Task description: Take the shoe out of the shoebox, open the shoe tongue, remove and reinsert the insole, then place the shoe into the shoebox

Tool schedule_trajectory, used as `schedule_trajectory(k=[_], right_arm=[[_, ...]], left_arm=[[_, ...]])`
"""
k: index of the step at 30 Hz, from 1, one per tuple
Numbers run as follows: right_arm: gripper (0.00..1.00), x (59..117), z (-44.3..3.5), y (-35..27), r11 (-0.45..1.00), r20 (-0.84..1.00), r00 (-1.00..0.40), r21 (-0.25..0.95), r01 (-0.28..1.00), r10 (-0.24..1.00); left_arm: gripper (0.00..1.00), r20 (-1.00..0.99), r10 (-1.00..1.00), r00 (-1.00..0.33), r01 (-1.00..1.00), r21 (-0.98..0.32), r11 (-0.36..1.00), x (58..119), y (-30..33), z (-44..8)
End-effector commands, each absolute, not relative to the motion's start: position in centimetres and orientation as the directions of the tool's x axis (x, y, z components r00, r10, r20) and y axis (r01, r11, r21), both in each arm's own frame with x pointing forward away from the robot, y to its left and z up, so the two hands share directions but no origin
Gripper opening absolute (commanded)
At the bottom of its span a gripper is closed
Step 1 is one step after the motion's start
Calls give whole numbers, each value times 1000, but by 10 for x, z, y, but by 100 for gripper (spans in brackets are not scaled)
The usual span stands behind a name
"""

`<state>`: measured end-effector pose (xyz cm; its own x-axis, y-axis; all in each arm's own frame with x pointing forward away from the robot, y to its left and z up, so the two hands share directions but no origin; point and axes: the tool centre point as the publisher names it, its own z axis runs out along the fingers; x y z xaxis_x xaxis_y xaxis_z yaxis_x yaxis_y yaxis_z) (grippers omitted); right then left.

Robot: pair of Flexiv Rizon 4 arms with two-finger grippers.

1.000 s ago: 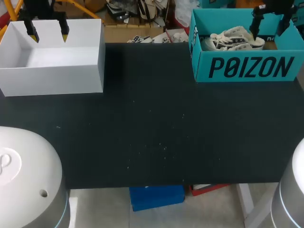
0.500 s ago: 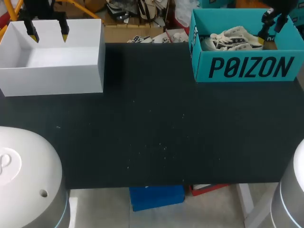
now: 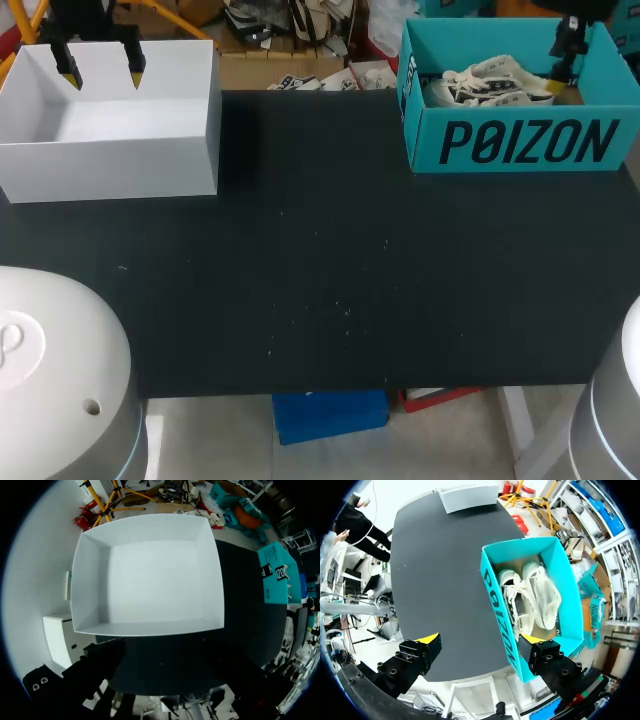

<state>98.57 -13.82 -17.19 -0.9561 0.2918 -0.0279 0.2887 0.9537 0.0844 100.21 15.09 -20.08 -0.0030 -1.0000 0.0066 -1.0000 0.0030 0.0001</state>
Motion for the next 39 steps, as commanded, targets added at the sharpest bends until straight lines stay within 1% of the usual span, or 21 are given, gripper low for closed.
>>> schedule_trajectory(k=[1, 2, 4, 5, 6, 7, 8, 9, 10, 11, 12, 13, 14, 15, 24, 27, 32, 39], right_arm=[[100, 992, -175, -140, 976, 14, -980, 95, -196, -198], [100, 995, -179, -139, 976, 17, -978, 73, -205, -207], [100, 1004, -181, -138, 979, -6, -982, 79, -188, -188], [95, 1009, -183, -138, 981, -11, -983, 63, -184, -184], [96, 1014, -185, -138, 984, -24, -986, 58, -169, -168], [93, 1019, -186, -137, 985, -35, -987, 63, -161, -160], [86, 1024, -188, -136, 986, -45, -987, 54, -155, -153], [76, 1028, -191, -135, 988, -51, -988, 43, -147, -145], [71, 1033, -193, -134, 989, -59, -988, 38, -145, -143], [73, 1037, -196, -133, 989, -67, -988, 36, -142, -139], [67, 1042, -198, -132, 990, -74, -988, 36, -137, -134], [56, 1046, -200, -130, 990, -77, -987, 29, -140, -138], [54, 1049, -201, -130, 990, -82, -987, 26, -141, -138], [49, 1055, -205, -128, 990, -86, -987, 28, -141, -138], [49, 1097, -239, -123, 984, -89, -981, 14, -177, -175], [45, 1110, -254, -126, 983, -78, -980, 12, -184, -182], [48, 1127, -278, -134, 984, -62, -982, 18, -179, -178], [46, 1149, -306, -143, 985, -50, -984, 30, -170, -169]], left_arm=[[100, 3, -1000, -1, -1000, 2, 1, 1002, 150, -200], [100, 3, -1000, -1, -1000, 2, 1, 1002, 150, -200], [100, 3, -1000, -1, -1000, 2, 1, 1002, 150, -200], [100, 3, -1000, -1, -1000, 2, 1, 1002, 150, -200], [100, 3, -1000, -1, -1000, 2, 1, 1002, 150, -200], [100, 3, -1000, -1, -1000, 2, 1, 1002, 150, -200], [100, 3, -1000, -1, -1000, 2, 1, 1002, 150, -200], [100, 3, -1000, -1, -1000, 2, 1, 1002, 150, -200], [100, 3, -1000, -1, -1000, 2, 1, 1002, 150, -200], [100, 3, -1000, -1, -1000, 2, 1, 1002, 150, -200], [100, 3, -1000, -1, -1000, 2, 1, 1002, 150, -200], [100, 3, -1000, -1, -1000, 2, 1, 1002, 150, -200], [100, 3, -1000, -1, -1000, 2, 1, 1002, 150, -200], [100, 3, -1000, -1, -1000, 2, 1, 1002, 150, -200], [100, 3, -1000, -1, -1000, 2, 1, 1002, 150, -200], [100, 3, -1000, -1, -1000, 2, 1, 1002, 150, -200], [100, 3, -1000, -1, -1000, 2, 1, 1002, 150, -200], [100, 3, -1000, -1, -1000, 2, 1, 1002, 150, -200]])
